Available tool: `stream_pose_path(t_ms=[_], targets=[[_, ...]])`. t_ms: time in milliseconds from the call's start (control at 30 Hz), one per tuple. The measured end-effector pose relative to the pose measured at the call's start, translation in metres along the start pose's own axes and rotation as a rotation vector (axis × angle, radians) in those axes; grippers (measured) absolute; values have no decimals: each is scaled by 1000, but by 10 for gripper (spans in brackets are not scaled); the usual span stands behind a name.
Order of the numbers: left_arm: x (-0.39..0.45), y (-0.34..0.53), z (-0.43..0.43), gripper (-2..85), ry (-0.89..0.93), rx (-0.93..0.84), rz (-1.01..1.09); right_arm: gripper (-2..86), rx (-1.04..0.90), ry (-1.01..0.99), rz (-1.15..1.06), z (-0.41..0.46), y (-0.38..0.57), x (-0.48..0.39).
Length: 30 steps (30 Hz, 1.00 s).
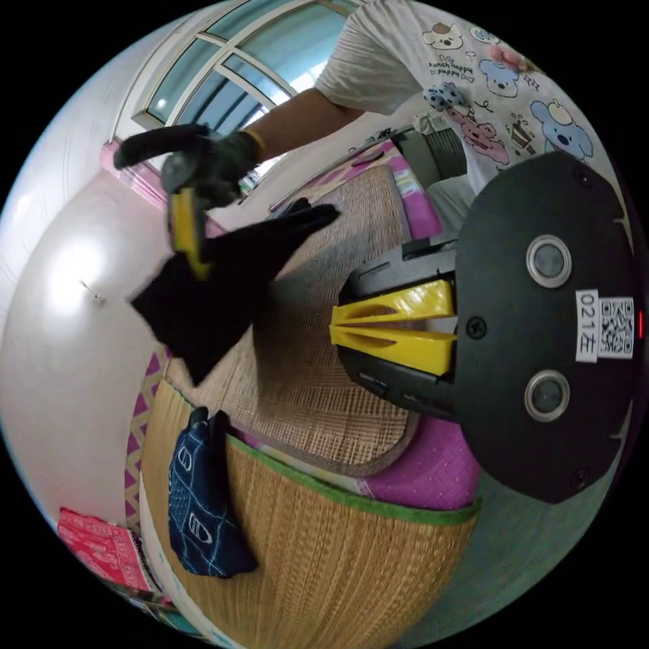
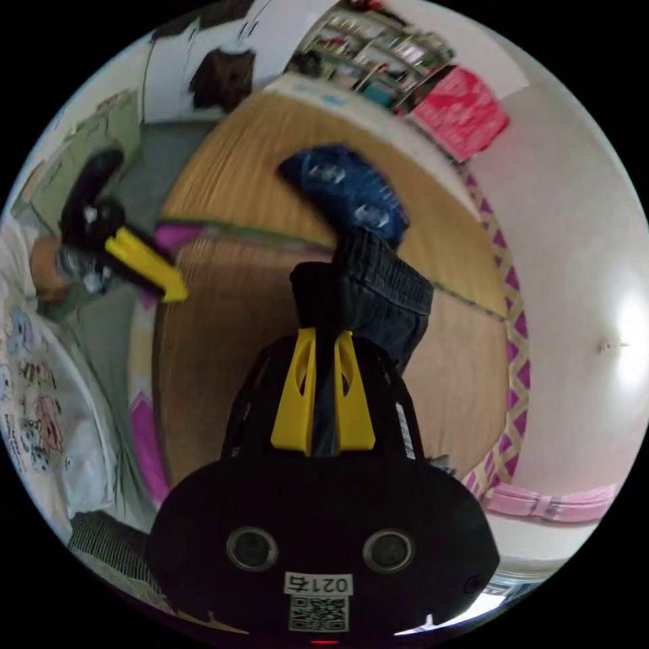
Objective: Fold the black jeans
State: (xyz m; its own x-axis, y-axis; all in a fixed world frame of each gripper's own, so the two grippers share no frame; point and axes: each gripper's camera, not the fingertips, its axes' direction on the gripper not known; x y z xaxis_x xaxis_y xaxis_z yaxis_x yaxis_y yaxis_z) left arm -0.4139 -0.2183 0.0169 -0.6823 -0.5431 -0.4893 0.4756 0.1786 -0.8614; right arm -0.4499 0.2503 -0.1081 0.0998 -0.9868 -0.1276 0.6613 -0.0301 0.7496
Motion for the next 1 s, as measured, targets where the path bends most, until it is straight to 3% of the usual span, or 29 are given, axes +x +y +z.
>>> stream_pose_path(t_ms=[67,200,300,400,533,633,733,900,1000], targets=[[6,7,-1,-10,4,-6,-11,47,-25,-95,7,36,11,-39],[10,20,-4,-10,-9,-17,-34,63,161,-128,280,30,49,-40],[11,26,-8,-10,-18,-21,-51,93,295,-136,312,3,73,-38],[10,29,-11,-10,-10,-12,-74,126,312,-107,295,-4,69,-41],[15,30,-9,-10,-8,1,-79,102,191,-22,285,24,50,-40],[22,29,-7,-9,-21,1,-61,44,265,-189,488,19,83,4],[24,26,-2,-9,-31,3,-47,26,513,-399,748,-24,182,66],[24,13,28,-5,22,4,-34,12,799,-246,1082,-123,428,115],[24,-3,57,14,31,7,-13,9,862,-139,1304,-156,568,106]])
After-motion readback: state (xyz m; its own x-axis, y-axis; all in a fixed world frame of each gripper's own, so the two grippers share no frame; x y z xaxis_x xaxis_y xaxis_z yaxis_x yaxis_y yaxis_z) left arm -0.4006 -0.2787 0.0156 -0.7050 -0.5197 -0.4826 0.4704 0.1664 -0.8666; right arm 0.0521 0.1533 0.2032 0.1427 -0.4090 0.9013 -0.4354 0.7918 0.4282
